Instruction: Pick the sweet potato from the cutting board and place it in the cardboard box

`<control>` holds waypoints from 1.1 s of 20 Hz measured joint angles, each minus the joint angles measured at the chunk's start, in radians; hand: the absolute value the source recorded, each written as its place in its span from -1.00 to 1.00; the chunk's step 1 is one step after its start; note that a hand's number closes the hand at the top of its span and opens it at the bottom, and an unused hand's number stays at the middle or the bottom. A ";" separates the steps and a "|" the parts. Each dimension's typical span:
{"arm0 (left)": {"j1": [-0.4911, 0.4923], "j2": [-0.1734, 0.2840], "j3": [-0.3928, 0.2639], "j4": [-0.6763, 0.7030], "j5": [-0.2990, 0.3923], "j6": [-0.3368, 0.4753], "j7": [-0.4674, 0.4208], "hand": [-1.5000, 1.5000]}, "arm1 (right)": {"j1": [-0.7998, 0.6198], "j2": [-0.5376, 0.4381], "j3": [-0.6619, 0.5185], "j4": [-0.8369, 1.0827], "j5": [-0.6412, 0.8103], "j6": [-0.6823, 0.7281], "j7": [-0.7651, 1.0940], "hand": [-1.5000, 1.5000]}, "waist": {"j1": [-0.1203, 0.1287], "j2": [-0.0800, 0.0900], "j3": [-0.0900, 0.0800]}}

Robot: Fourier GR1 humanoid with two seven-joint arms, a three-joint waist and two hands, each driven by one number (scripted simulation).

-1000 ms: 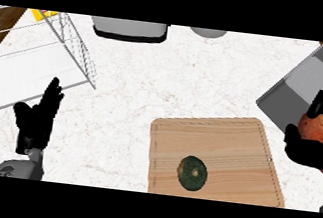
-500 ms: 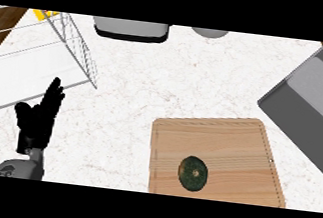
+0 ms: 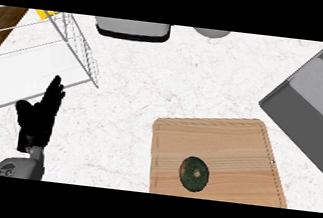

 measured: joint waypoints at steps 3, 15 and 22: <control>-0.013 -0.006 -0.008 0.000 -0.005 0.003 0.011 0.00 | -0.045 -0.044 -0.009 0.188 0.027 -0.085 -0.082 1.00 | 0.006 0.003 0.000; -0.017 -0.015 -0.009 0.016 -0.005 -0.003 -0.009 0.00 | -0.203 -0.117 -0.168 0.756 -0.096 -0.254 -0.341 -1.00 | 0.019 0.008 0.003; -0.005 -0.015 -0.004 0.002 -0.002 -0.001 -0.011 0.00 | -0.231 -0.123 -0.313 0.838 -0.295 -0.227 -0.585 -1.00 | 0.012 0.005 0.003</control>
